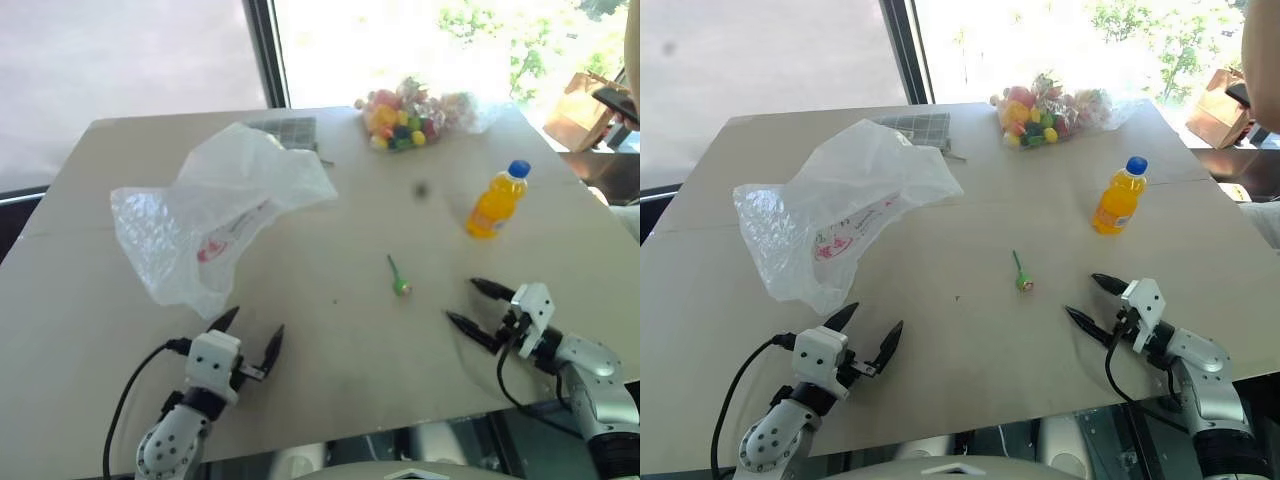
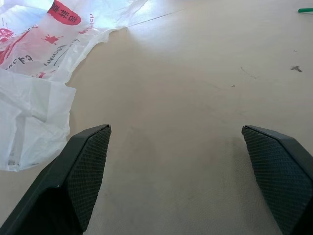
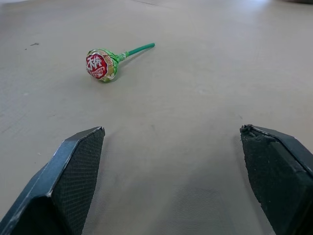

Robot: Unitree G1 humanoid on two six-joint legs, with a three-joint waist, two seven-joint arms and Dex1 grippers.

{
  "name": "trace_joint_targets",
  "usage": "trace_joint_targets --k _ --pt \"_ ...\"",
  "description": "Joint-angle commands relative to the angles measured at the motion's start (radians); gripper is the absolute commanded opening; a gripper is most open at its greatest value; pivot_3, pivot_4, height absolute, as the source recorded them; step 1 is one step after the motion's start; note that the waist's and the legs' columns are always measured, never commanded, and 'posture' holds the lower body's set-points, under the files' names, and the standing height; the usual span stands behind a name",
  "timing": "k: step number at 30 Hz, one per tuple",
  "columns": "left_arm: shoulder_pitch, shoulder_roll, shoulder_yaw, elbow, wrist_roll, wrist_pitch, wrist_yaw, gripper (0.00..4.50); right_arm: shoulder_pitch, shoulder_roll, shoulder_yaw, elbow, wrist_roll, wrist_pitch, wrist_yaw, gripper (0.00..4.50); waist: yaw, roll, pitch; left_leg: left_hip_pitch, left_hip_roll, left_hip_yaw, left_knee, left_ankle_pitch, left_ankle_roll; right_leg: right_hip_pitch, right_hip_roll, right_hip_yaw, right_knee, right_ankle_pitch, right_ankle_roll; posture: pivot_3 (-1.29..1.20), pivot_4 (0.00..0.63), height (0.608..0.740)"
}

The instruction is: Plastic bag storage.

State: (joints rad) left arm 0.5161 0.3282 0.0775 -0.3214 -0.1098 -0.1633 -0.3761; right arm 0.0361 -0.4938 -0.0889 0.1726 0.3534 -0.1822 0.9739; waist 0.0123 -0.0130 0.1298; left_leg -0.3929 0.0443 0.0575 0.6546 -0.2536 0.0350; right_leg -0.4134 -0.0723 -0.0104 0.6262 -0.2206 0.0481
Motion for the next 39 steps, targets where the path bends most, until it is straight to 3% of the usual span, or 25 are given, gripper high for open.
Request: trace_joint_targets --k 1,21,24,28,32,35,39 --pt "0.032 -0.005 -0.024 0.023 0.006 0.002 -0.016 4.48 0.013 -0.015 -0.013 0.022 -0.007 0.005 0.001 4.50 0.000 0.000 0.000 0.000 0.000 0.000 0.000 0.000 0.000 0.000 0.000 0.000 0.000 0.000 0.000 0.00 0.150 0.740" --pt "0.054 -0.033 -0.023 -0.016 -0.054 -0.001 -0.029 4.48 0.010 -0.019 -0.009 0.023 -0.004 -0.004 0.008 4.50 0.001 0.000 0.000 -0.001 0.000 0.000 0.000 0.000 0.000 -0.001 -0.001 0.000 -0.001 0.000 0.000 0.00 0.150 0.740" --pt "0.068 -0.054 -0.011 -0.046 -0.110 -0.014 -0.035 4.48 0.002 -0.019 -0.005 0.018 0.001 -0.001 0.018 4.50 0.000 -0.002 0.002 -0.001 0.000 0.000 0.000 0.000 0.000 -0.001 -0.001 0.000 -0.001 0.000 0.000 0.00 0.150 0.740" --pt "0.144 -0.097 -0.016 -0.162 -0.303 -0.031 -0.096 4.48 0.002 -0.043 0.007 -0.028 0.043 -0.004 0.111 4.50 0.000 -0.007 0.008 -0.003 0.001 0.000 0.000 0.000 0.000 -0.002 -0.001 0.000 -0.001 0.000 0.000 0.00 0.150 0.740" --pt "0.208 -0.181 0.005 -0.213 -0.235 -0.098 -0.004 4.48 -0.005 -0.072 0.019 -0.157 0.117 0.055 0.182 4.50 0.001 -0.006 0.019 -0.006 0.000 0.000 0.000 0.000 0.000 -0.004 0.000 0.000 -0.001 0.000 0.000 0.00 0.150 0.740" --pt "0.179 -0.270 0.069 -0.200 -0.181 -0.099 0.137 4.48 -0.018 -0.081 0.043 -0.270 0.139 0.114 0.187 4.50 -0.001 -0.006 0.021 -0.006 -0.001 0.000 0.000 0.000 0.000 -0.004 0.000 0.000 -0.001 0.000 0.000 0.00 0.150 0.740" --pt "0.132 -0.322 0.107 -0.187 -0.156 -0.077 0.217 4.48 -0.045 -0.080 0.075 -0.377 0.137 0.161 0.159 4.50 0.000 -0.009 0.023 -0.006 -0.003 -0.002 0.000 0.000 0.000 -0.004 0.002 -0.001 -0.001 0.000 0.000 0.00 0.150 0.740"
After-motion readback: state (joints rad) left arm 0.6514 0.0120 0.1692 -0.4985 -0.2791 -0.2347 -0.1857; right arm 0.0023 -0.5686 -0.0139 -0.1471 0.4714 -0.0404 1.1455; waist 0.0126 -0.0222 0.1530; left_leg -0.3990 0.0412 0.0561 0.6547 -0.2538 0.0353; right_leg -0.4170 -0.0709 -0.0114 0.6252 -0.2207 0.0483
